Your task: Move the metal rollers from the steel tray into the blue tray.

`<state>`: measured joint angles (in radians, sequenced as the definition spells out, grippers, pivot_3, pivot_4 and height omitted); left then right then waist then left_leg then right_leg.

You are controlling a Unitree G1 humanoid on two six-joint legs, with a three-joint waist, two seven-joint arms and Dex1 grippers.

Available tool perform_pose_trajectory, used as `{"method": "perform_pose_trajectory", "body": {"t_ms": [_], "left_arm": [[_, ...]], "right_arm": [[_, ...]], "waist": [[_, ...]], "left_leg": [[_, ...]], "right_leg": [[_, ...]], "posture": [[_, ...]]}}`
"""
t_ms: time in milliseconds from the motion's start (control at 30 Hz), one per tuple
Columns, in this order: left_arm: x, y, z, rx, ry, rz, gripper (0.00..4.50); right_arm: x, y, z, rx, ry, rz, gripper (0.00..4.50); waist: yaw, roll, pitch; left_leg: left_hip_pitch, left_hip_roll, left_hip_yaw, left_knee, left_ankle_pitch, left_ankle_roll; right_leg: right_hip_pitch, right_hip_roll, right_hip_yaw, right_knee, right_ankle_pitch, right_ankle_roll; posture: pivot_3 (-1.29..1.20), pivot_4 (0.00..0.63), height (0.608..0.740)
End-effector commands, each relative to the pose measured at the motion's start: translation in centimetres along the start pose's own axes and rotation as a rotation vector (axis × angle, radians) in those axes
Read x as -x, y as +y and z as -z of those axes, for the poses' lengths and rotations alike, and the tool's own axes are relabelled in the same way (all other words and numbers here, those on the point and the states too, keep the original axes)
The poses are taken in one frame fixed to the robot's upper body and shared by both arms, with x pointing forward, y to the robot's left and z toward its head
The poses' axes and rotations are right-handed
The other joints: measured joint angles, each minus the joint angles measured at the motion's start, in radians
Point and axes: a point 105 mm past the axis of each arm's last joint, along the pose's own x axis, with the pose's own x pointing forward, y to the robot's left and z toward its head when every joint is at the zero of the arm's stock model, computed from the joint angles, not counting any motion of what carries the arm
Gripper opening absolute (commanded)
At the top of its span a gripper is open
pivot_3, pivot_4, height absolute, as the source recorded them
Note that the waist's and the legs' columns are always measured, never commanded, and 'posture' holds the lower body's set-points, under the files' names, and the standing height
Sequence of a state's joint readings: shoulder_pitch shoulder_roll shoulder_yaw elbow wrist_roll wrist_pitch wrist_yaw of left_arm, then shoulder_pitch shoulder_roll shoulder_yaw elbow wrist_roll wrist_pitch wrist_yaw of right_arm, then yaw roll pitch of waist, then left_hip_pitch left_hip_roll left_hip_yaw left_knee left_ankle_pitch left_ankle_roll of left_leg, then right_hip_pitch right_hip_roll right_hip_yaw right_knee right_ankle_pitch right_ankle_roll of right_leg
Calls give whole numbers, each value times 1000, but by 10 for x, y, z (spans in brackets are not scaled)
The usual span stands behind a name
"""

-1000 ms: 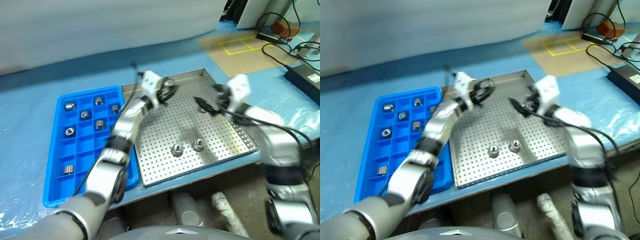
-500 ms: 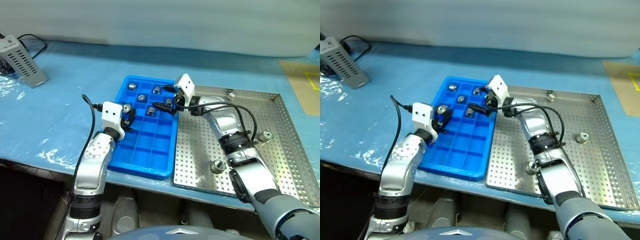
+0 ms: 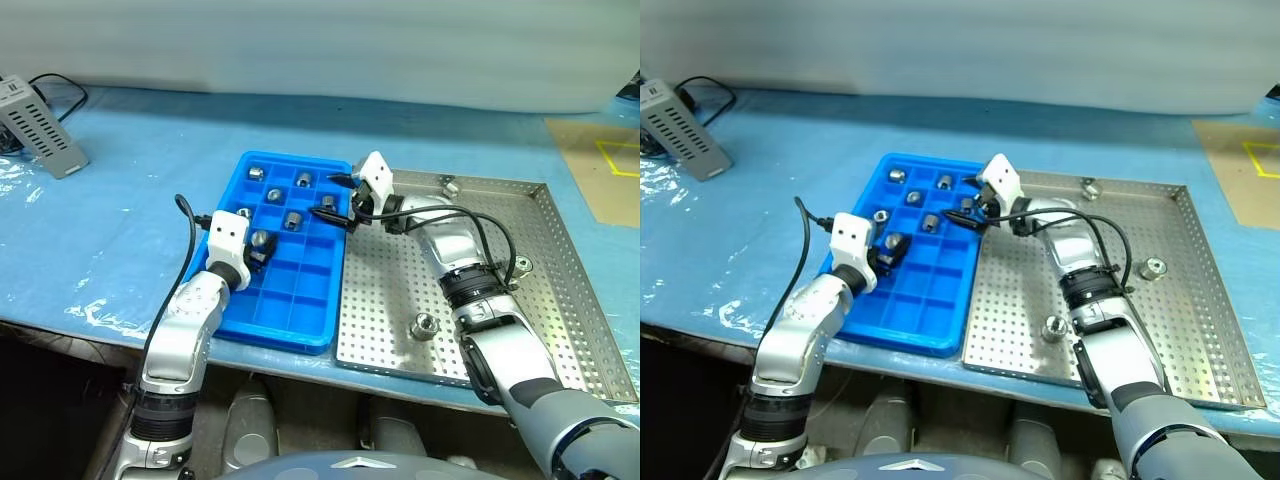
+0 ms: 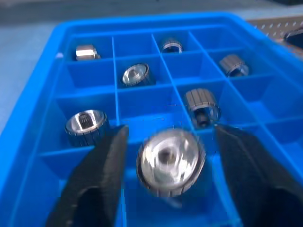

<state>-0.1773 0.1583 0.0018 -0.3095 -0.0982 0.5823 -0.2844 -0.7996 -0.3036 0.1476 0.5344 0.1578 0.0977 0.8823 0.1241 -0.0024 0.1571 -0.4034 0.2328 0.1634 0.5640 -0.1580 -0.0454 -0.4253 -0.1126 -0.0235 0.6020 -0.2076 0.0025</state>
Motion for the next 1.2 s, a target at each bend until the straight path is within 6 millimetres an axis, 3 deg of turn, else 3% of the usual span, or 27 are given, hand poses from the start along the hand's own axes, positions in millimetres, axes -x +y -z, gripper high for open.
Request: {"method": "perform_pose_trajectory", "body": {"t_ms": [33, 167, 300, 433, 533, 767, 900, 1100, 1200], "left_arm": [[-9, -4, -27, -1, -97, 60, 4239], [-36, -25, -58, 7, -201, 214, 4239], [-68, -64, -81, 11, -256, 426, 4239], [-96, -101, -85, 5, -244, 573, 4239], [-113, -128, -73, 41, -192, 662, 4239], [-115, -186, -61, 13, -136, 844, 4239], [-117, -199, -57, 30, -129, 828, 4239], [-115, -218, -53, 36, -110, 844, 4239], [-110, -228, -56, 49, -108, 900, 4239]], "right_arm": [[13, -12, -16, 40, -41, 61, 4500], [40, -28, -14, 45, -25, 172, 4500], [84, -42, -11, 43, 15, 314, 4500], [132, -49, -7, 50, 76, 468, 4500], [171, -49, -5, 49, 128, 611, 4500], [248, -24, -5, 54, 259, 871, 4500], [282, -5, -7, 45, 318, 1010, 4500], [308, 23, -7, 8, 389, 1109, 4500], [312, 32, -6, -10, 405, 1119, 4500]], "waist": [[1, 0, 0], [-1, 0, 0], [-18, 0, 0], [-58, 0, 0], [-91, 0, 0], [-209, 3, -2], [-273, 5, -3], [-388, 5, -3], [-440, 5, -3]], "left_leg": [[0, 1, 0, 0, 1, -1], [1, 4, 0, 0, 3, -5], [1, 3, 1, 1, 5, -7], [2, 0, 3, 1, 4, -5], [3, -2, 4, 0, 3, -3], [7, -6, 14, 0, -5, 12], [5, -8, 16, 2, -9, 15], [-4, -12, 15, 9, -14, 24], [-7, -17, 14, 12, -18, 28]], "right_leg": [[0, 1, 0, 0, 0, 0], [0, 3, 2, 3, 0, 0], [0, 3, 6, 3, 0, 0], [0, 4, 13, 2, 1, 2], [0, 4, 16, 1, 2, 3], [0, 3, 24, -14, 8, 13], [1, 1, 25, -19, 7, 16], [3, -3, 23, -29, 4, 24], [3, -9, 21, -31, 3, 27]], "posture": [[74, 150, 740], [-53, 150, 740], [-208, 150, 740], [-338, 150, 740], [-480, 150, 740], [-743, 150, 740], [-860, 150, 740], [-926, 150, 740], [-947, 150, 740]]}}
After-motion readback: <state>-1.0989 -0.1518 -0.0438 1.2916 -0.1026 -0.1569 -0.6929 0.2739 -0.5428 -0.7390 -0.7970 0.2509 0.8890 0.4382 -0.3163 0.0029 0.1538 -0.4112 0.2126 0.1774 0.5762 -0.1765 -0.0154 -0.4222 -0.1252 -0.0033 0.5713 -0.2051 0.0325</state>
